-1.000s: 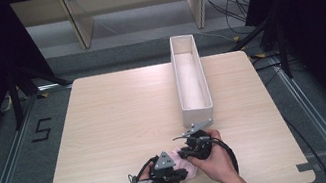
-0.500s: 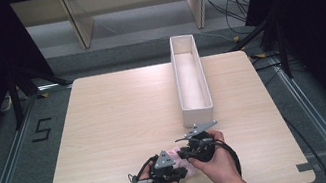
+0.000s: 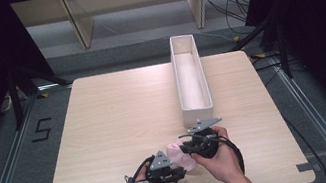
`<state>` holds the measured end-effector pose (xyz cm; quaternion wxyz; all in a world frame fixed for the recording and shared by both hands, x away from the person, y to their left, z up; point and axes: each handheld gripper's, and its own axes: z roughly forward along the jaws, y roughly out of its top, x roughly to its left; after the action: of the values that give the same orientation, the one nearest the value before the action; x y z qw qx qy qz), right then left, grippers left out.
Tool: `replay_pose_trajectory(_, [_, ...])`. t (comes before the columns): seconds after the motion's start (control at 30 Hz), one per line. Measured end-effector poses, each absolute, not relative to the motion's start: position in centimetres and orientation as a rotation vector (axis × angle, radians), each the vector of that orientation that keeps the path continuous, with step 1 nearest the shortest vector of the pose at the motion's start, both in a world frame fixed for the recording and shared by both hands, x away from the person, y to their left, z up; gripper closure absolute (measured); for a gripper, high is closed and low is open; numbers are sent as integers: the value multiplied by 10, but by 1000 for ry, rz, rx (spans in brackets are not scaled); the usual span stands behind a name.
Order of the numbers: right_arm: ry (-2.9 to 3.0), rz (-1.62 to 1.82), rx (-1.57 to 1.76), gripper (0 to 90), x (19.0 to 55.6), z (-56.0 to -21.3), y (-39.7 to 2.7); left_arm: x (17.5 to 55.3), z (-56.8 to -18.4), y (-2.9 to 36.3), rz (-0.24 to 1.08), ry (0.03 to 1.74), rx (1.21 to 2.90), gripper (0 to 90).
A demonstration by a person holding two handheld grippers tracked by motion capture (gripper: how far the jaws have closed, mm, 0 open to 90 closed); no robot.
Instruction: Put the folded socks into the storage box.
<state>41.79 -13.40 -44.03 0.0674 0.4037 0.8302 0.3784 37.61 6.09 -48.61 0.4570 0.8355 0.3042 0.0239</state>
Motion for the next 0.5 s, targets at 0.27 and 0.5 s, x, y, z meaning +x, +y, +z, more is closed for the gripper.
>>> replay_pose_trajectory(0.27, [2486,1153,1153,807,419,-438,-134,386,-488,61,44,775,2056,857])
replay_pose_trajectory(0.5, [2486,1215,1155,808,414,-431,-132,396,-492,55,60,795,2059,856])
